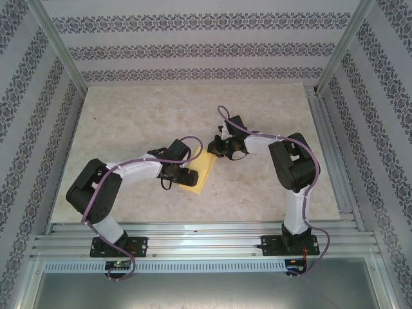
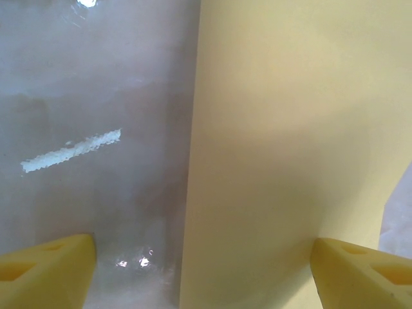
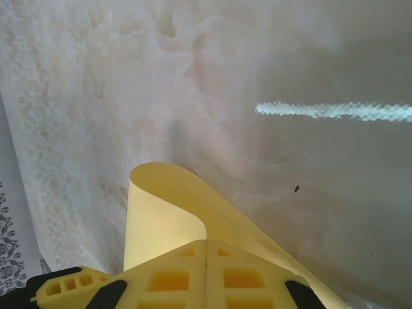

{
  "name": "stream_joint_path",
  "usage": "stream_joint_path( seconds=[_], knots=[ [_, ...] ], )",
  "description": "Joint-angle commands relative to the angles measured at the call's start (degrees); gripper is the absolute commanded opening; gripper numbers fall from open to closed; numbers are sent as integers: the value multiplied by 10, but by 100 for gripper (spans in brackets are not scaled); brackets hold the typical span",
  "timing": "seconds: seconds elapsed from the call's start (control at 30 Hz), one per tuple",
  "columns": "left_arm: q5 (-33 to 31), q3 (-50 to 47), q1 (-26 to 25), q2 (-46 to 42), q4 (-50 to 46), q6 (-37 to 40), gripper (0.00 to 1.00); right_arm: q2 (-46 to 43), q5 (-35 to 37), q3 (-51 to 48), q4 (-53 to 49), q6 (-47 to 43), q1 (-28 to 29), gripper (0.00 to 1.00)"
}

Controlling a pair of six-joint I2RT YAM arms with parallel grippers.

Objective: Fold a paper plane with a square sheet of paper (fold left side to right side)
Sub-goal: First fold in half a square sheet of paper at the center of the table.

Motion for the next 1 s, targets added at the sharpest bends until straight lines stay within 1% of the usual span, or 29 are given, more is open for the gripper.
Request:
stream_joint_path(
  seconds=[0.0,0.43,0.7,0.97],
  knots=[
    [25,2,-12,-1,1,10,87,-13,11,-11,-3,-14,-4,0],
    [27,5,-14,-2,-3,11,87,-23,12,-19,0,-15,-7,0],
    [32,6,-18,-1,-2,11,87,-35,20,-19,-22,-34,-13,0],
    [37,11,-21,1,0,13,88,-26,17,-8,-30,-40,-14,0]
  ],
)
